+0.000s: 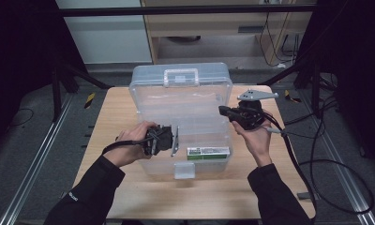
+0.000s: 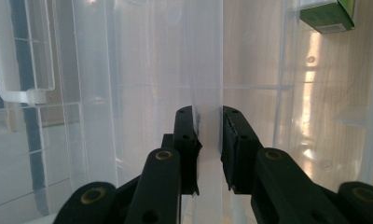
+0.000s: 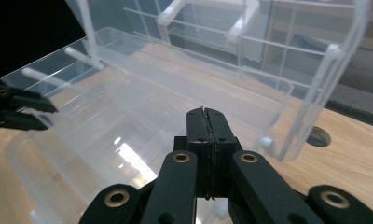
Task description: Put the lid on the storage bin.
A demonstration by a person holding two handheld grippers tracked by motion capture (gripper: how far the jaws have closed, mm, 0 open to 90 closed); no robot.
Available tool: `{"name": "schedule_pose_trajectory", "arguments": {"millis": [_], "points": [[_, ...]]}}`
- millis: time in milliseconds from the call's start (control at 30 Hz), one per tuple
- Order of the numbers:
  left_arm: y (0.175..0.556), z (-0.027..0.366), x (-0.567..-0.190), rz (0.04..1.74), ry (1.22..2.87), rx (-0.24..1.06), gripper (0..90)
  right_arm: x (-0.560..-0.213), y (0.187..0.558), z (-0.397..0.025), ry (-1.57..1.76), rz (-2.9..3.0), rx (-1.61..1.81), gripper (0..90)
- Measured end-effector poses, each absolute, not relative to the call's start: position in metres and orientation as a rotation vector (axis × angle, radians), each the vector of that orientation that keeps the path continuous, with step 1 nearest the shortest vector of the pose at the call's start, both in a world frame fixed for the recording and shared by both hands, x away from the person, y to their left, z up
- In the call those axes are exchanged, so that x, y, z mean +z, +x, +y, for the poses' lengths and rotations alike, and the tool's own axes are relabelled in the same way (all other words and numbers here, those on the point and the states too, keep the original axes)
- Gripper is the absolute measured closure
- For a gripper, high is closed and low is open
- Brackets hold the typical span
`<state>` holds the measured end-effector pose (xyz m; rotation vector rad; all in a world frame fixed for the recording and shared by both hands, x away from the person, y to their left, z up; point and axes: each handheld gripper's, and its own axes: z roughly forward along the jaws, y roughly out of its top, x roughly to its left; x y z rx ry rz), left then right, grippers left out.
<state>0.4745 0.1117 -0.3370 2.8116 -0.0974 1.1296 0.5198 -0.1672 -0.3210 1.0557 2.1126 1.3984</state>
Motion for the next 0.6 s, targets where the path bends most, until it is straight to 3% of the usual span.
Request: {"name": "schedule_pose_trajectory", "arguments": {"millis": [600], "points": [[0.473, 0.110, -0.339, -0.091, 2.822, 1.106, 76.8, -0.324, 0.530, -0.180, 1.122, 2.063, 1.376, 90.0]]}}
